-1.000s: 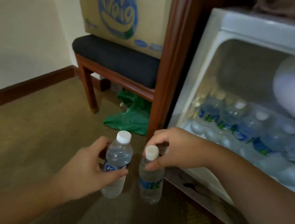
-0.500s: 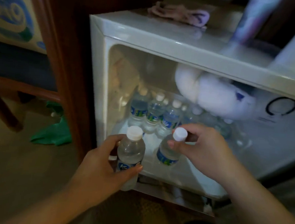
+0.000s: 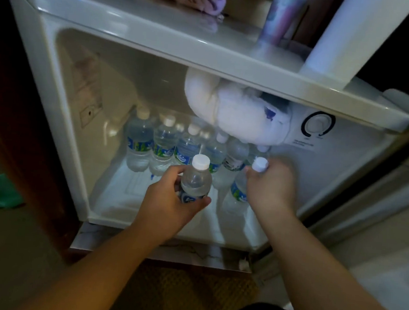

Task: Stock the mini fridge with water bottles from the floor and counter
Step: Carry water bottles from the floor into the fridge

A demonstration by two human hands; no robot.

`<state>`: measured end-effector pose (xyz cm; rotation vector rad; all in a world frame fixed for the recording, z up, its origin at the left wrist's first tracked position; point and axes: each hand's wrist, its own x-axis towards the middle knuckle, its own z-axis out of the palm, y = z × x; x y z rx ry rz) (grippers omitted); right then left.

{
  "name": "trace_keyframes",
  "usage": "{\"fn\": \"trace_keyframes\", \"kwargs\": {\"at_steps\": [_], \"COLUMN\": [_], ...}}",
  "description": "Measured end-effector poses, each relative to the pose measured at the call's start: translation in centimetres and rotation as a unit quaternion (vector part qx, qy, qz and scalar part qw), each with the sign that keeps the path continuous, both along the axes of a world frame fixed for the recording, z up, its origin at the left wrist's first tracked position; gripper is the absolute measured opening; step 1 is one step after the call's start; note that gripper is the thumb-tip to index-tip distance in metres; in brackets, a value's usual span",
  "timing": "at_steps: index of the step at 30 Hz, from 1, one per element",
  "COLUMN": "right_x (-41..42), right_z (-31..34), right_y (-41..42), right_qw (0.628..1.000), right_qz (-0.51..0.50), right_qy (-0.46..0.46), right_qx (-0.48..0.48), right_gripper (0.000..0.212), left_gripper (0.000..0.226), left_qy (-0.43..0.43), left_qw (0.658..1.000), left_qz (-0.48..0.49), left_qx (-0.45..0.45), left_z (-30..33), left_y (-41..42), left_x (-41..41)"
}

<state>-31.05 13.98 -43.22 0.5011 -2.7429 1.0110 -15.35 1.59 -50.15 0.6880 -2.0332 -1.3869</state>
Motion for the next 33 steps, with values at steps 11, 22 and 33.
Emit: {"fn": "trace_keyframes", "kwargs": {"at_steps": [11, 22, 33], "right_x": [-2.7, -2.8, -2.8], "right_z": [-0.5, -1.9, -1.4], "right_y": [-1.8, -1.8, -2.0], "right_qw": [0.997, 0.995, 0.993], "right_qz": [-0.074, -0.085, -0.101], "right_qy": [-0.008, 0.013, -0.024], "right_qx": [0.037, -0.041, -0.061], "right_gripper": [0.022, 0.019, 0.04], "left_gripper": [0.061, 0.061, 0.063], "left_qy": [0.007, 0.038, 0.033], "left_qw": [1.0, 0.999, 0.999], "left_qz": [0.002, -0.007, -0.029], "left_qx": [0.026, 0.01, -0.006], "left_z": [-2.7, -3.5, -3.7], "left_y": [0.0, 0.5, 1.5], "left_x": [-4.9, -8.9, -12.6]}}
